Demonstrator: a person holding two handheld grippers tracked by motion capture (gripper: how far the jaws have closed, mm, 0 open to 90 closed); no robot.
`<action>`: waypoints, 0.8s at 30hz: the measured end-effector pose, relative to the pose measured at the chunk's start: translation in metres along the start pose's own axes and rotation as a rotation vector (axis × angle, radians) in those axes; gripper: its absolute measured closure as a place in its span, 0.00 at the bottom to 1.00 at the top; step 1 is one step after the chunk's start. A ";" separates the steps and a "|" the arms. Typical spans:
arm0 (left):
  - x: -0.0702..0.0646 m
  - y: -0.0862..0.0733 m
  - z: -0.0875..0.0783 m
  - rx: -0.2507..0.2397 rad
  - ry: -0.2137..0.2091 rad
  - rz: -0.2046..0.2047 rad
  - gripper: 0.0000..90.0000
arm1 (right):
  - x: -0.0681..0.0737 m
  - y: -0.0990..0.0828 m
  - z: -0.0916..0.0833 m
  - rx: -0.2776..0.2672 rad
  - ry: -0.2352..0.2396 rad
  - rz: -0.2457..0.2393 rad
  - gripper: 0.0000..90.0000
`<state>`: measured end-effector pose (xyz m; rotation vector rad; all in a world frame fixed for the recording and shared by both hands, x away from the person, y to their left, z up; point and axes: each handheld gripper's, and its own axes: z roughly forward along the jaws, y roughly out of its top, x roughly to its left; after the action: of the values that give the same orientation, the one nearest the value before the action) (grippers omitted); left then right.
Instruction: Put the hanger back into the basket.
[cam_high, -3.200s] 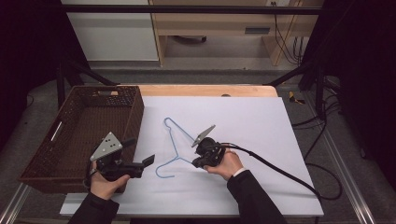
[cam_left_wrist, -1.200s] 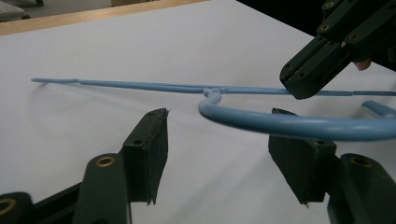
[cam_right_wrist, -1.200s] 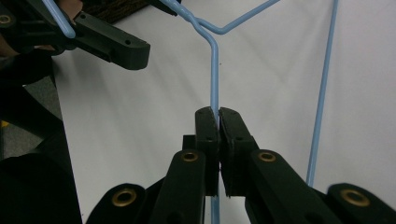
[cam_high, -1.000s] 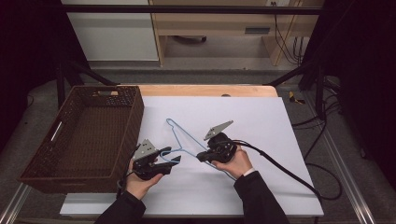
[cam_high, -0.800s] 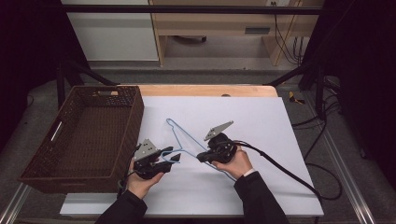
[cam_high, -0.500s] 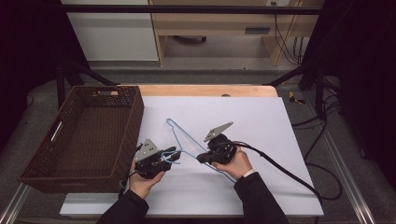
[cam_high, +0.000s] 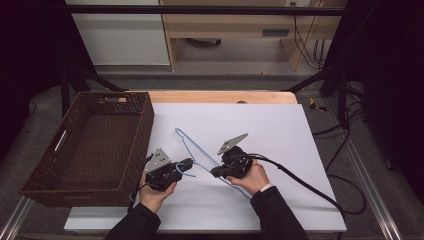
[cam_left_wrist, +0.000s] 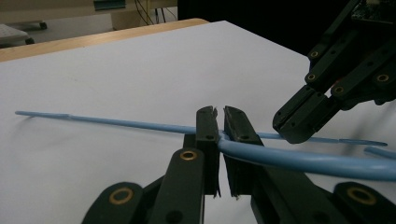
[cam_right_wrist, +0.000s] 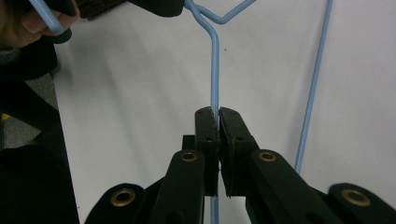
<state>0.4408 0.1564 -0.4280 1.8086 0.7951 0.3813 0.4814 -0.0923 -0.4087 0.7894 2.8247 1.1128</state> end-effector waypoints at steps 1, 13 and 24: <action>0.000 0.000 0.000 0.002 -0.002 0.003 0.94 | 0.001 -0.001 0.000 -0.001 -0.005 -0.003 0.97; -0.006 0.005 0.004 0.038 0.020 0.015 0.95 | 0.018 -0.005 -0.006 -0.022 -0.181 -0.104 0.57; -0.010 0.008 0.008 0.046 0.026 0.015 0.94 | 0.020 -0.009 0.018 0.024 -0.196 -0.076 0.81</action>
<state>0.4410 0.1420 -0.4228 1.8564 0.8151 0.3997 0.4631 -0.0774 -0.4245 0.7414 2.6851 0.9376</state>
